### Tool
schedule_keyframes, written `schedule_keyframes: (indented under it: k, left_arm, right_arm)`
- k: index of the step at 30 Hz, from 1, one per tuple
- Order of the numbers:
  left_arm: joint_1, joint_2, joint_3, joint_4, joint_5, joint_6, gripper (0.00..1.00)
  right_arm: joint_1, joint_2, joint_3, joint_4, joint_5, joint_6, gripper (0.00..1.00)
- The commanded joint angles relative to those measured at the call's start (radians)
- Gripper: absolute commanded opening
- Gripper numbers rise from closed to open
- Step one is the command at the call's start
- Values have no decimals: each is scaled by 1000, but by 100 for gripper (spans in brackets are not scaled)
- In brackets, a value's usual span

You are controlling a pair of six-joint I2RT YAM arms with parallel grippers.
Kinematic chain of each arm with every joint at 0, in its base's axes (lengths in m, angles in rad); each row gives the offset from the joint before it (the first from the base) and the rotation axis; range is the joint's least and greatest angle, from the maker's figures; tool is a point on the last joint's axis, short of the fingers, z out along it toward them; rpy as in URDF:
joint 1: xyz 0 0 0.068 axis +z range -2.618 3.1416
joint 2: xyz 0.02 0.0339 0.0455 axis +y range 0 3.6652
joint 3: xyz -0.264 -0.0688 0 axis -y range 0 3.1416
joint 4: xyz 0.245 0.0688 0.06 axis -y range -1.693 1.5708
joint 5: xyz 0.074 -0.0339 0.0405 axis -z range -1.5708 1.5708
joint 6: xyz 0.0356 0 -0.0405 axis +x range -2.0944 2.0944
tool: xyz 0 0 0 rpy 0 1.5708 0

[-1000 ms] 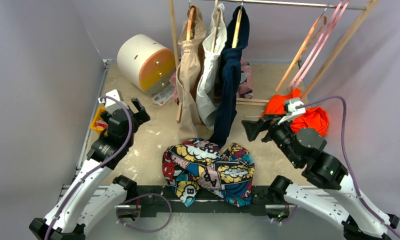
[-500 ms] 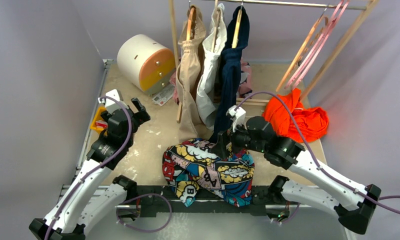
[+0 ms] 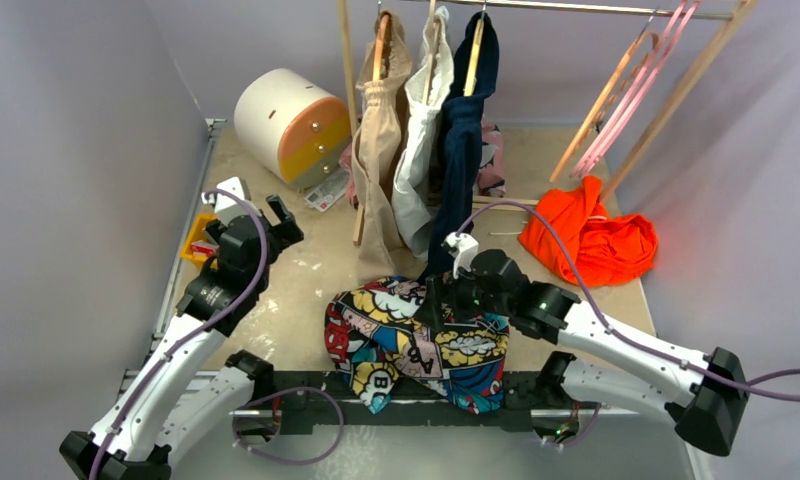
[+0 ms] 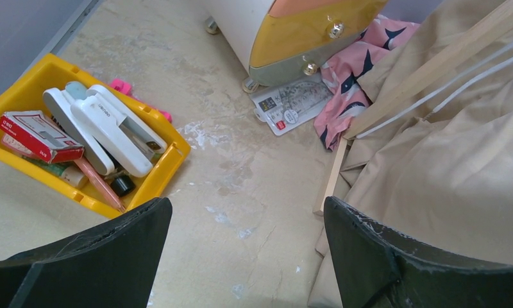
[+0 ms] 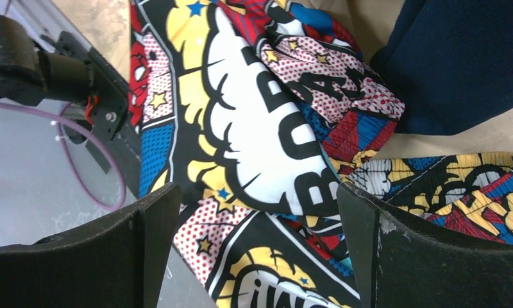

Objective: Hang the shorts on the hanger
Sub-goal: Adjust the shorts at the center of the board.

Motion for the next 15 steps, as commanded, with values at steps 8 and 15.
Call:
schedule_keyframes:
  k: [8, 15]
  left_arm:
    - [-2, -3, -3, 37, 8, 29, 88]
    - [-2, -2, -2, 36, 14, 29, 87]
  right_arm:
    - [48, 94, -39, 78, 116, 61, 85]
    - [77, 118, -83, 137, 81, 91, 48]
